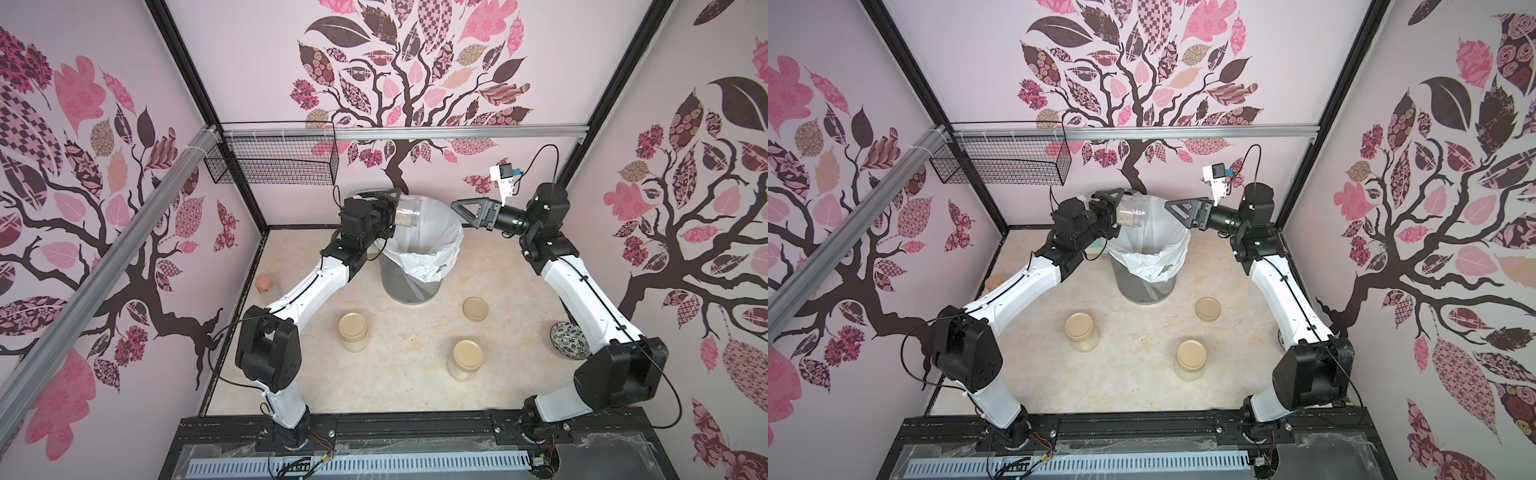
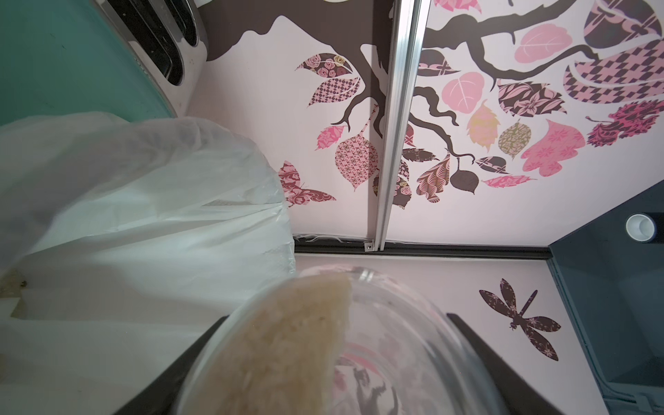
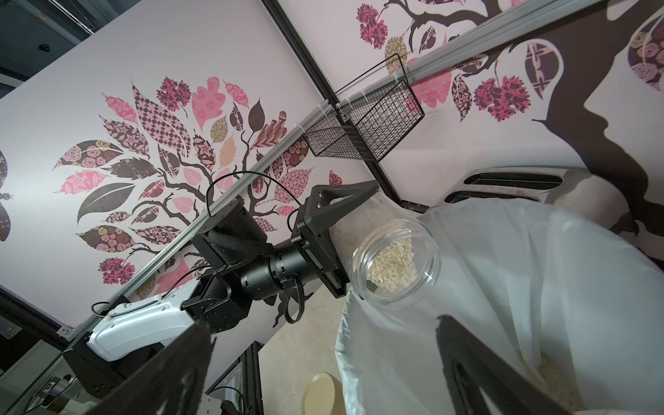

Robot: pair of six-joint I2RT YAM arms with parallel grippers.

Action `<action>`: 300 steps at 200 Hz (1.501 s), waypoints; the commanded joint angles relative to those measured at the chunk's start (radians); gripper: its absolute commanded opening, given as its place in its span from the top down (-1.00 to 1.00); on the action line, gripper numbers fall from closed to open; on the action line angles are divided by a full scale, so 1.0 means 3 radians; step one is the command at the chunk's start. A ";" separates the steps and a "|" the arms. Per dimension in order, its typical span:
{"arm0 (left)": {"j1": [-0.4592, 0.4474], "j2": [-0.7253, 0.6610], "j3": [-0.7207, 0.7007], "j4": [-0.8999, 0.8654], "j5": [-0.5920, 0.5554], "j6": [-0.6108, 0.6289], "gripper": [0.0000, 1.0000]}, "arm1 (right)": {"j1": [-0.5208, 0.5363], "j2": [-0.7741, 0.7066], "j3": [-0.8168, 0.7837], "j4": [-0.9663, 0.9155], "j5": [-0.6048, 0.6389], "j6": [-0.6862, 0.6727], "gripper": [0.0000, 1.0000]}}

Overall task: Empty moldy rice from jars
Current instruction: Pour the moldy rice from the jar into the trash bin.

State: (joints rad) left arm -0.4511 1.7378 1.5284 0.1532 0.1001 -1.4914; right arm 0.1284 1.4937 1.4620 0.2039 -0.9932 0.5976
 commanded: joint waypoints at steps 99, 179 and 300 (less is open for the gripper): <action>0.0021 -0.0047 0.0378 -0.0607 -0.0005 0.1205 -0.20 | -0.0043 -0.0510 -0.0479 -0.0532 0.0244 -0.0493 -0.99; 0.0027 0.0105 0.0637 -0.0727 0.0048 0.1382 -0.20 | -0.0049 -0.0896 -0.0887 -0.0977 0.0355 -0.0811 -0.99; 0.0035 0.0204 0.0776 -0.0778 0.0094 0.1395 -0.19 | -0.0045 -0.1412 -0.1811 -0.1137 0.0472 -0.0871 -0.99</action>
State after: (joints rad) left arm -0.4446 1.7889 1.7065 -0.1429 0.1165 -1.0950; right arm 0.1207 1.1069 0.9516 -0.1211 -0.8589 0.3386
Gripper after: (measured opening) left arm 0.866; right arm 0.995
